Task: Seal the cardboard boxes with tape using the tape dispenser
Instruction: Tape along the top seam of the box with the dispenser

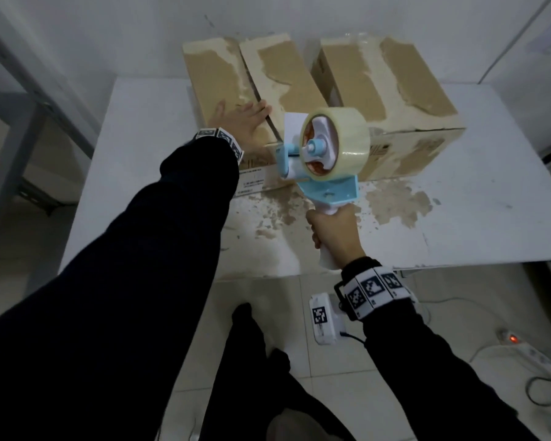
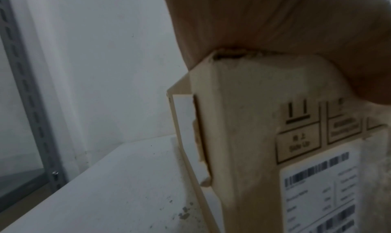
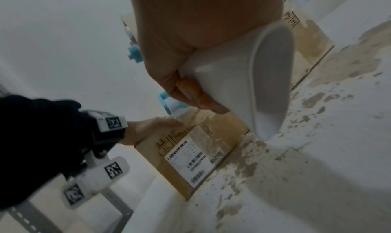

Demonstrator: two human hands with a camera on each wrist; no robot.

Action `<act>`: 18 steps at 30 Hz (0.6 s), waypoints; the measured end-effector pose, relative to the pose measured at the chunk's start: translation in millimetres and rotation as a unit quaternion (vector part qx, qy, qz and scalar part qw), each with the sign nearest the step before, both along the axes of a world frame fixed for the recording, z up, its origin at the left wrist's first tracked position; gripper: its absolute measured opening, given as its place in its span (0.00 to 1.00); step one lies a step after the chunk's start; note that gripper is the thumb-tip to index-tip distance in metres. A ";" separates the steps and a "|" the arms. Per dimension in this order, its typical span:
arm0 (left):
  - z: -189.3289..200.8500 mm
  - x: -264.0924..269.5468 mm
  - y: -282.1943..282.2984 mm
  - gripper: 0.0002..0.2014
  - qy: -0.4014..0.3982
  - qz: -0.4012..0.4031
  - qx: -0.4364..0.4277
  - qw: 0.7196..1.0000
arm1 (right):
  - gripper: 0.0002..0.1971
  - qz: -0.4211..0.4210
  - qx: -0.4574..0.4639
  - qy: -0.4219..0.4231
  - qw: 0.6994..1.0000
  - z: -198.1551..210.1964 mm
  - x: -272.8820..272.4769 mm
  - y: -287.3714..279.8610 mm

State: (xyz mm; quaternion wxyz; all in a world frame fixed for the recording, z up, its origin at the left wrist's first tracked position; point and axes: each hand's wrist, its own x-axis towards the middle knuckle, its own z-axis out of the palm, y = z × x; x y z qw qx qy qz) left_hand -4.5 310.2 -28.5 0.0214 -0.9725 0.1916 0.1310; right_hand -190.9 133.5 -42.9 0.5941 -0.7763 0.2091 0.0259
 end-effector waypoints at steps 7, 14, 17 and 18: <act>-1.9 4.3 4.4 0.49 -0.006 -0.019 -0.034 0.999 | 0.07 0.015 -0.078 0.005 0.997 -12.1 19.5 5.4; 6.7 6.0 13.6 0.55 0.038 -0.039 -0.091 0.994 | 0.13 0.020 -0.106 0.021 0.994 -14.2 24.4 -0.9; 3.6 2.5 15.8 0.58 0.031 -0.049 -0.086 0.995 | 0.11 0.017 -0.109 0.021 0.994 -11.6 24.6 -4.2; 4.2 -0.2 16.2 0.59 0.024 -0.049 -0.084 0.995 | 0.09 0.038 -0.134 0.029 0.990 -13.9 23.4 -8.2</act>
